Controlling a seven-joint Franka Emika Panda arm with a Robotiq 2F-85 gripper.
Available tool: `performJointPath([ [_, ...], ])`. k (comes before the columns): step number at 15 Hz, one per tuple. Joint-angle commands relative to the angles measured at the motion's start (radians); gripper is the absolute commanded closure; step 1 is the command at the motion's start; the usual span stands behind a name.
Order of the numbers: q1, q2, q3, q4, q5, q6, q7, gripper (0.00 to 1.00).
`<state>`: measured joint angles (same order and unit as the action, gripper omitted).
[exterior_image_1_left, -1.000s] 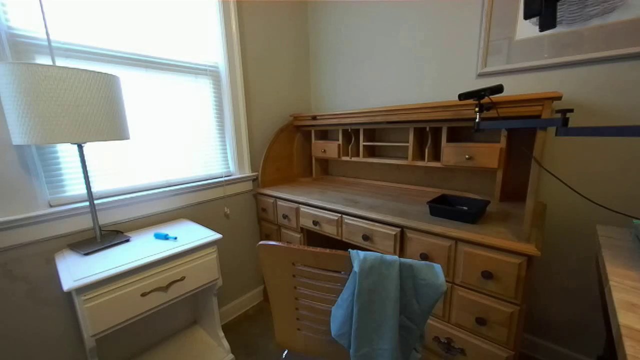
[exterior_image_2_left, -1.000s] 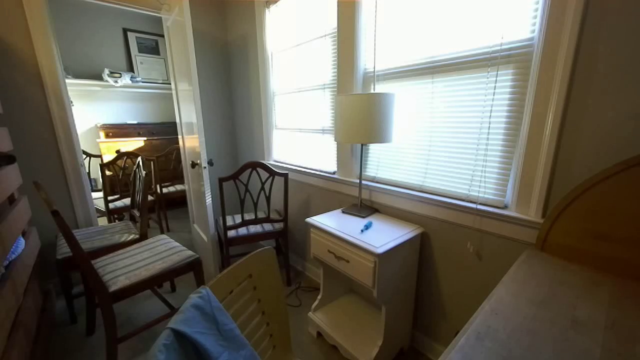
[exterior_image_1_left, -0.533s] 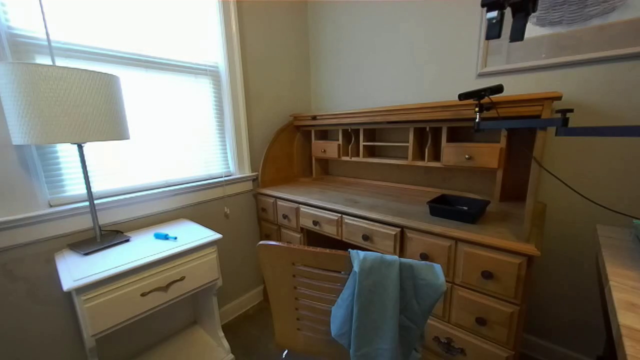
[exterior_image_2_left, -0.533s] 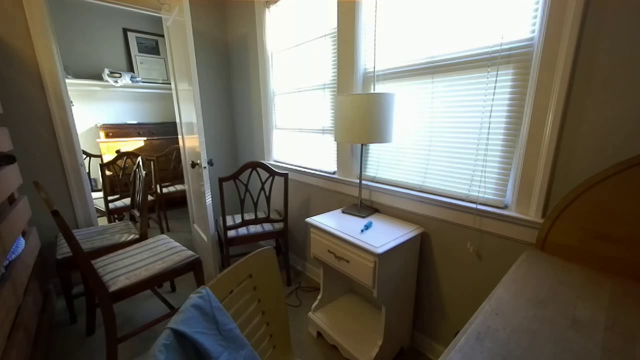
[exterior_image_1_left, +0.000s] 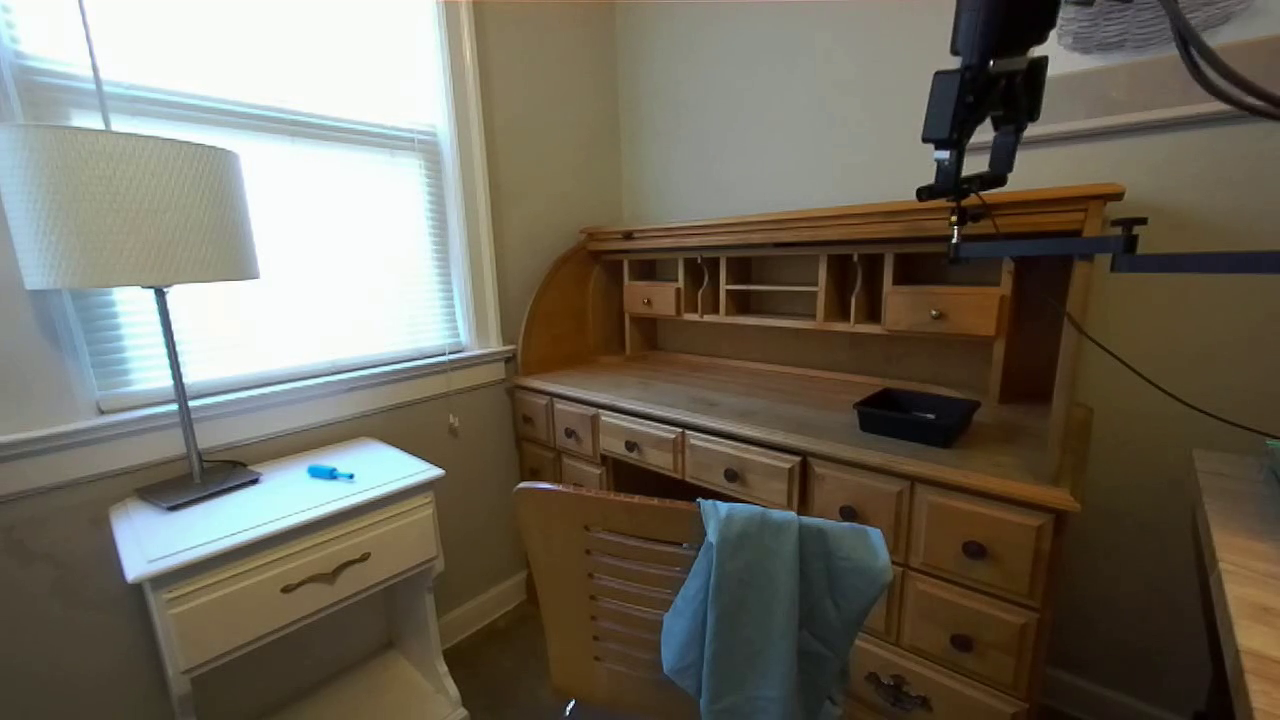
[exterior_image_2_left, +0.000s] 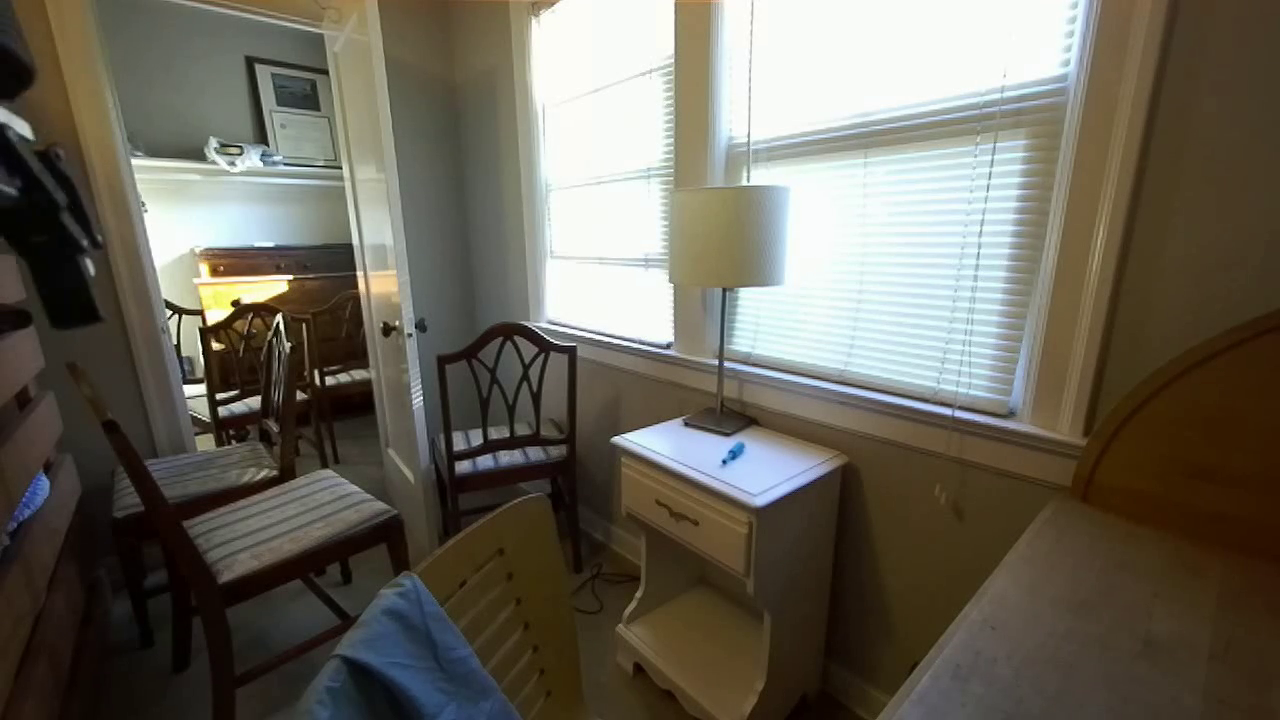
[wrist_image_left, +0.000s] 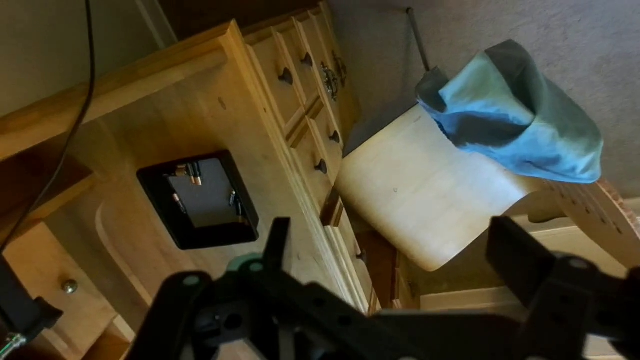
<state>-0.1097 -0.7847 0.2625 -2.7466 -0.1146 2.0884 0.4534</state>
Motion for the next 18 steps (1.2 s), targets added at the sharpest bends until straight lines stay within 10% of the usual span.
performJointPath([
  [1, -0.060, 0.133, -0.009, -0.007, -0.046, 0.083, 0.060, 0.00],
  [18, -0.116, 0.444, -0.039, 0.081, -0.203, 0.223, 0.184, 0.00],
])
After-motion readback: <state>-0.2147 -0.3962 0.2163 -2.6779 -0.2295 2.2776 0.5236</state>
